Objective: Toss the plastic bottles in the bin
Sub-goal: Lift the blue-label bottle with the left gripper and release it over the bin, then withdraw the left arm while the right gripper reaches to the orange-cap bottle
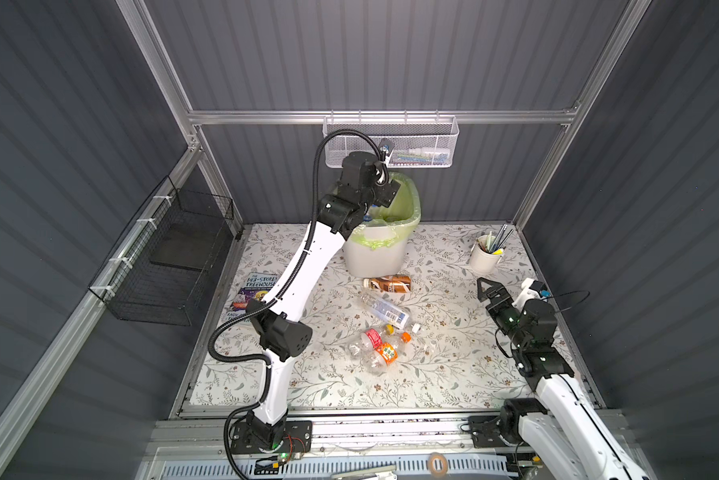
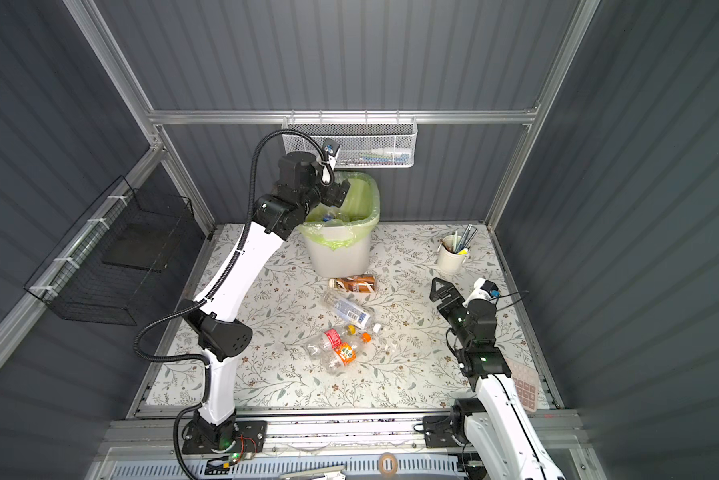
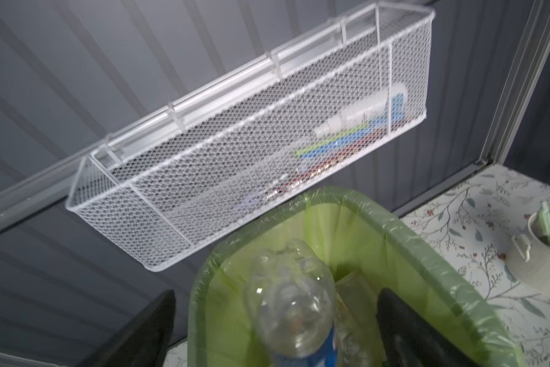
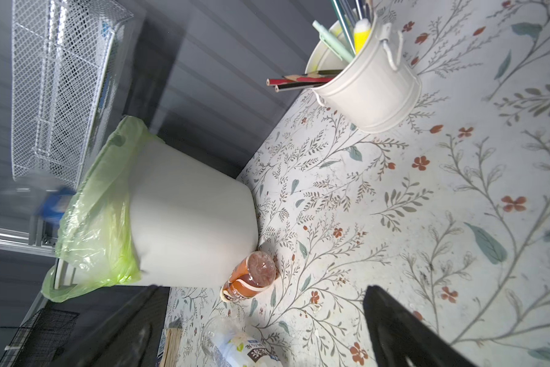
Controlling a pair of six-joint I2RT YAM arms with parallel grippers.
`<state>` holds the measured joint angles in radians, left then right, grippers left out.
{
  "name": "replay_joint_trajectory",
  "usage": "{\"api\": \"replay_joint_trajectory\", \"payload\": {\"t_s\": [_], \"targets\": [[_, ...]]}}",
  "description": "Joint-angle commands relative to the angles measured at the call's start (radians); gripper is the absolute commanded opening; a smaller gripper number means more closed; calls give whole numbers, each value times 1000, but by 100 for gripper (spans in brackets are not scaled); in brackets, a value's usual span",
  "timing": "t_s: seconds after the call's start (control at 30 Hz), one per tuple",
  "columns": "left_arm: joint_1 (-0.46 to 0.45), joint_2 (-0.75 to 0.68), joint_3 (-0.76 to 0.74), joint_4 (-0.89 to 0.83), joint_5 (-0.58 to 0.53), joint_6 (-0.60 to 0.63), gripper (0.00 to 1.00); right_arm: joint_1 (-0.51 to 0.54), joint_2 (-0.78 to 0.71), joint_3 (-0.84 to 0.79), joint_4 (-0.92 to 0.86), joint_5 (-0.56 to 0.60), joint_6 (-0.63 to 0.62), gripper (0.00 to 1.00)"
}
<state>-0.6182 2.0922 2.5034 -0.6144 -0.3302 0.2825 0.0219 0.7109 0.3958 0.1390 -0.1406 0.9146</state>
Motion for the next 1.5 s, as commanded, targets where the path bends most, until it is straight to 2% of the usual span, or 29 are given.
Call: {"api": "replay_joint_trajectory", "payload": {"t_s": [0.0, 0.07, 0.17, 0.4, 0.63, 1.1, 1.27, 1.47], "targets": [[-16, -194, -239, 65, 44, -35, 100, -4, -20, 30, -60, -18, -47, 99], [-17, -369, -526, 304, 76, -56, 100, -4, -25, 36, -80, -13, -60, 99], [-17, -549, -775, 481, 93, -93, 100, -4, -19, 41, -94, -17, -78, 99], [-17, -783, -1100, 504, 76, -169, 100, -2, 55, 51, -65, -86, -87, 99], [-16, -928, -1372, 449, -8, -282, 100, 0, 96, 36, -9, -93, -56, 99], [-18, -1027, -1670, 331, 57, -516, 100, 25, 189, 36, 35, -108, -36, 99], [-17, -1013, -1721, 349, 63, -560, 100, 151, 240, 57, -39, -10, 78, 99], [-16, -985, -1722, 303, -5, -584, 100, 363, 253, 3, -86, 116, 331, 99]]}}
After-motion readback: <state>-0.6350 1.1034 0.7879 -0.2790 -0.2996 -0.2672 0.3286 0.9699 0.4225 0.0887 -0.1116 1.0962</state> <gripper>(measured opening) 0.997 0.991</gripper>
